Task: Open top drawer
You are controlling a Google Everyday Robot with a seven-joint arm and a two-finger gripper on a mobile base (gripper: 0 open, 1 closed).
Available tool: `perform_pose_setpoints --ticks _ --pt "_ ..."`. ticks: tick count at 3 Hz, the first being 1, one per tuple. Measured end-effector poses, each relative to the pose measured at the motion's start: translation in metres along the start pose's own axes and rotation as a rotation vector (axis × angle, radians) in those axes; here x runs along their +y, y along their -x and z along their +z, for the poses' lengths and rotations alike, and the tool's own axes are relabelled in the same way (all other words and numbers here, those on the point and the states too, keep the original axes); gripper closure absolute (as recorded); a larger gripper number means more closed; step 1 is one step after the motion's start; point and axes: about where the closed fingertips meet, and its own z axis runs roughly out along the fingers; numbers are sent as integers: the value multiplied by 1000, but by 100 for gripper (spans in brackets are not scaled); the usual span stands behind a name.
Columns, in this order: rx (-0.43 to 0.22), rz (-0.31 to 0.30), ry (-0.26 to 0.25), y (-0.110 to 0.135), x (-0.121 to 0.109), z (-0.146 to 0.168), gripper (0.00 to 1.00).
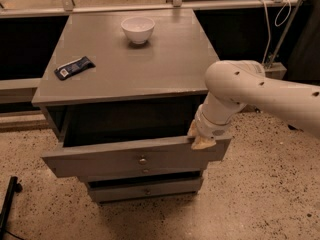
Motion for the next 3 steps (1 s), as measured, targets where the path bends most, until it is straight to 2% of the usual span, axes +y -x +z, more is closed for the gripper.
perform_pose_setpoints --ticks 1,2,3 --pt "-1 0 -3 0 0 -3 98" --pt "15 -13 -41 -1 -1 -21 98" --pt "41 -53 -75 7 -10 -37 96"
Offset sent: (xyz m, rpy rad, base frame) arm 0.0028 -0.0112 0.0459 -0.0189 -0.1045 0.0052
